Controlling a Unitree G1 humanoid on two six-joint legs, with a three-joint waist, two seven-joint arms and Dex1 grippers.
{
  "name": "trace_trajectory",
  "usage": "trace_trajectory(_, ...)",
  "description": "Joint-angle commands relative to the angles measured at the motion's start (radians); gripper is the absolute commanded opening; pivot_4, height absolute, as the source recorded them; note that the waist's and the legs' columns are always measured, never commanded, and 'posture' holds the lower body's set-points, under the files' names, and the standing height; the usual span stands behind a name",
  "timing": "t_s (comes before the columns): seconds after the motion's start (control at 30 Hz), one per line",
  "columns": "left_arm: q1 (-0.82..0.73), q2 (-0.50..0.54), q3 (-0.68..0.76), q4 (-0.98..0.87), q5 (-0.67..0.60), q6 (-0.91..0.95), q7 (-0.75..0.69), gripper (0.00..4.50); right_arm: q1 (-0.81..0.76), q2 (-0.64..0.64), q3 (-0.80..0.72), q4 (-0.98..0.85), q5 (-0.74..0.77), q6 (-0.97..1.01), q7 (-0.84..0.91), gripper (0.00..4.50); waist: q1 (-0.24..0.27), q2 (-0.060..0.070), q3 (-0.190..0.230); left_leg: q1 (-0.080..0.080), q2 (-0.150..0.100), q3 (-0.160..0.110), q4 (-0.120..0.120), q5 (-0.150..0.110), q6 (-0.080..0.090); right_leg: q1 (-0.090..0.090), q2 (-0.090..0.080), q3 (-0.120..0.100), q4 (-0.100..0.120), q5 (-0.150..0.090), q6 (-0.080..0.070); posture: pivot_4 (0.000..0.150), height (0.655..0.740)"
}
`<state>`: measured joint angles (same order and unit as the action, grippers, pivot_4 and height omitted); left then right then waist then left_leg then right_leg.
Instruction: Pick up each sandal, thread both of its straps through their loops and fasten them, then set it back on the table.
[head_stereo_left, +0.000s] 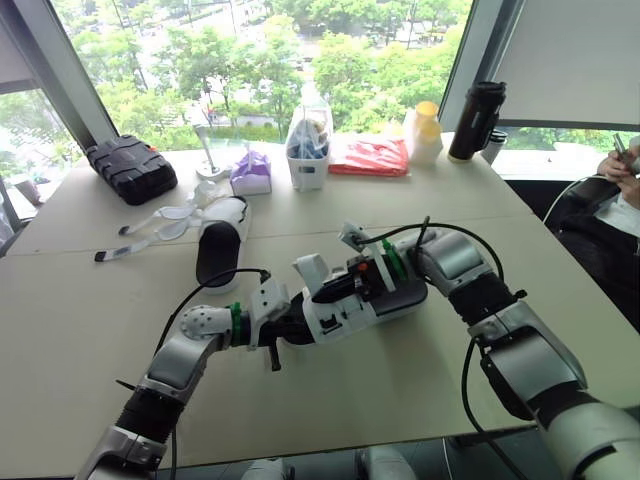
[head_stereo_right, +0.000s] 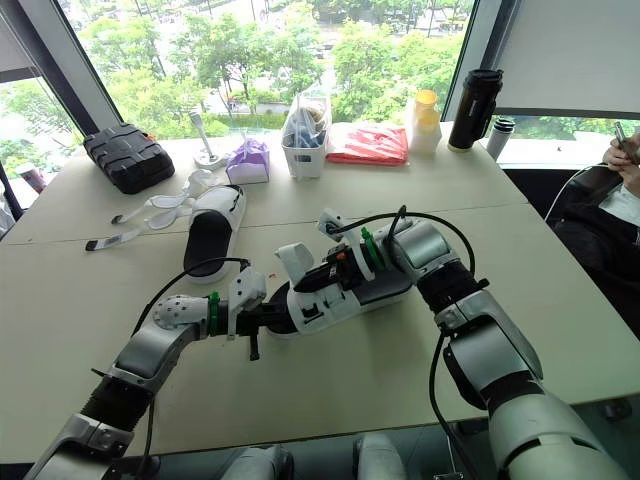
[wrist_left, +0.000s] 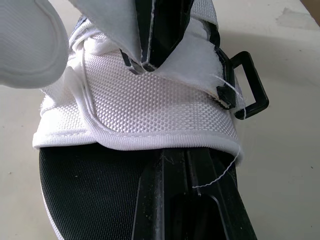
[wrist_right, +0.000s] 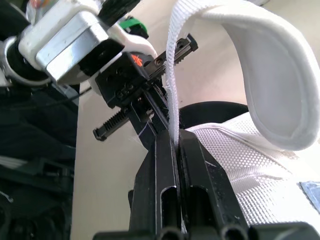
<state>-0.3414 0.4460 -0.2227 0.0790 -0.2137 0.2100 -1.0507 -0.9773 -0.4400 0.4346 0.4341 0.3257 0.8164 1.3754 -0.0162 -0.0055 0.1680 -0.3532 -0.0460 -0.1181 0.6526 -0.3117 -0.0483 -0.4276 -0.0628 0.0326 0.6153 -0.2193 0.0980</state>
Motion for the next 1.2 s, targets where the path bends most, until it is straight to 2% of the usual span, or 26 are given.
trace_trajectory(0.03,0.023,0.018,-0.011,0.033,0.033,0.026,0.023,0.00,0.033,-0.019,0.039,-0.048,-0.043,-0.030,0.021,0.03,0.000,0.000,0.000,0.000,0.000,0.000,0.000,0.000,0.000,0.000,0.000,0.000,0.000,0.000,0.000,0.150,0.7400)
trace_trajectory(0.23,0.027,0.018,-0.012,0.030,0.033,0.025,0.024,0.00,0.076,-0.010,0.051,-0.098,-0.103,-0.155,-0.005,0.03,0.000,0.000,-0.001,0.000,0.000,0.000,0.000,0.000,0.000,0.000,0.000,0.000,0.000,0.000,0.000,0.150,0.7400)
trace_trajectory(0.53,0.016,0.018,-0.013,0.038,0.032,0.023,0.023,0.00,0.093,0.034,0.016,-0.058,-0.180,-0.318,-0.087,0.03,-0.004,0.001,-0.002,0.006,0.001,0.000,0.000,0.000,0.000,0.006,0.001,0.000,0.000,0.000,0.000,0.150,0.7400)
trace_trajectory(0.67,0.011,0.017,-0.015,0.045,0.032,0.019,0.023,0.00,0.091,0.036,0.007,-0.059,-0.185,-0.321,-0.072,0.03,-0.006,0.001,-0.002,0.015,0.001,0.000,-0.002,0.000,0.000,0.014,0.002,0.000,0.000,0.000,0.000,0.150,0.7400)
trace_trajectory(0.9,0.002,0.015,-0.017,0.052,0.033,0.017,0.022,0.00,0.046,0.041,-0.034,-0.079,-0.130,-0.185,-0.045,0.03,-0.004,0.002,-0.002,0.015,0.002,0.000,-0.002,0.000,0.000,0.014,0.002,0.000,0.000,0.000,0.000,0.150,0.7400)
trace_trajectory(1.2,-0.015,0.016,-0.017,0.072,0.032,0.010,0.019,0.00,0.075,0.011,-0.006,-0.145,-0.143,-0.174,0.001,0.03,-0.002,0.002,-0.002,0.014,0.001,0.000,-0.002,0.000,0.000,0.014,0.002,0.000,0.000,0.000,0.000,0.150,0.7400)
